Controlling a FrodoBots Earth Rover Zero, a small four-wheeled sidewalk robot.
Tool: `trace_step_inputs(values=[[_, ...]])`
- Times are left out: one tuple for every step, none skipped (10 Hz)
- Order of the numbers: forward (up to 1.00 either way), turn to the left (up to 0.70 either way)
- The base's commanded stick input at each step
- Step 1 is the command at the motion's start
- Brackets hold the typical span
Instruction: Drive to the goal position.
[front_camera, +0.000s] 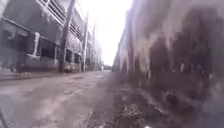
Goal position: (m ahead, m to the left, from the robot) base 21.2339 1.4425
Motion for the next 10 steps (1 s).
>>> trace_step_inputs(values=[[0.7, 0.0], [0.7, 0.0], [0.7, 0.0], [0.7, 0.0], [0.7, 0.0], [0.7, 0.0], [0.7, 0.0], [0.7, 0.0], [0.7, 0.0], [0.7, 0.0]])
